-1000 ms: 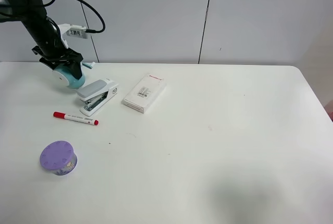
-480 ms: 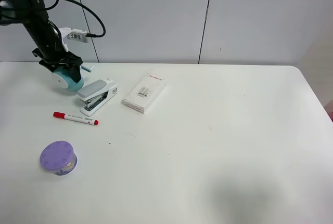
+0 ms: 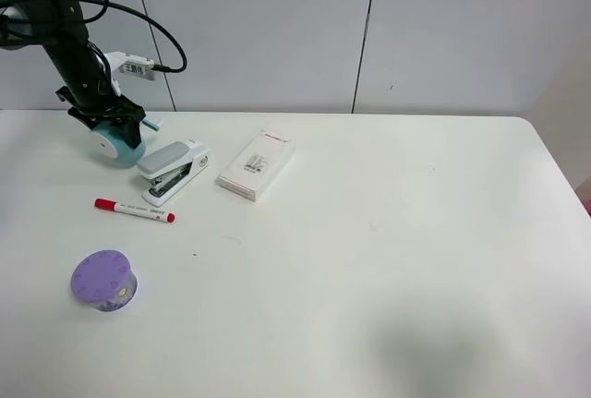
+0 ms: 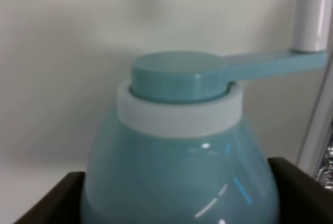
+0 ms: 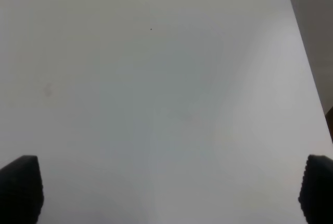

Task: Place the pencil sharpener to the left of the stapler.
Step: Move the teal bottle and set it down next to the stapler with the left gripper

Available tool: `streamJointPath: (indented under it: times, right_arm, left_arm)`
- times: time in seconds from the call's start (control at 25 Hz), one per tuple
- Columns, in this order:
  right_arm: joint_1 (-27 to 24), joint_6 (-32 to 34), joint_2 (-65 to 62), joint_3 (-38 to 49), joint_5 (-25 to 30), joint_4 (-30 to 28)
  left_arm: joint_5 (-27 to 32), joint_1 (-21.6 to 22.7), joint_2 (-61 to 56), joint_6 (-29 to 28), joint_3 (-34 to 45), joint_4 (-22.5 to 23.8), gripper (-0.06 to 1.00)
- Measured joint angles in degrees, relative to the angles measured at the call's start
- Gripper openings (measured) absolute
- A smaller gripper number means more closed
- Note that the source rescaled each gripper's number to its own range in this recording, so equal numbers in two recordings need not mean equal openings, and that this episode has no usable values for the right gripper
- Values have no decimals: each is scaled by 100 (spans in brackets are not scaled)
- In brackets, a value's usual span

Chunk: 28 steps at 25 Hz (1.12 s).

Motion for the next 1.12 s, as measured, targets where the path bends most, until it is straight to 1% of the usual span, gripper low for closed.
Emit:
streamJointPath:
  times: [0.2, 0.56, 1.12]
  right_arm:
    - [0, 0, 0, 0, 0, 0]
    - [0, 0, 0, 0, 0, 0]
    - [0, 0, 0, 0, 0, 0]
  left_arm:
    - [-182, 0, 7, 0, 0, 6, 5]
    - [-172, -6, 233, 2, 0, 25, 5]
    - [-127, -17, 233, 11, 0, 5, 6]
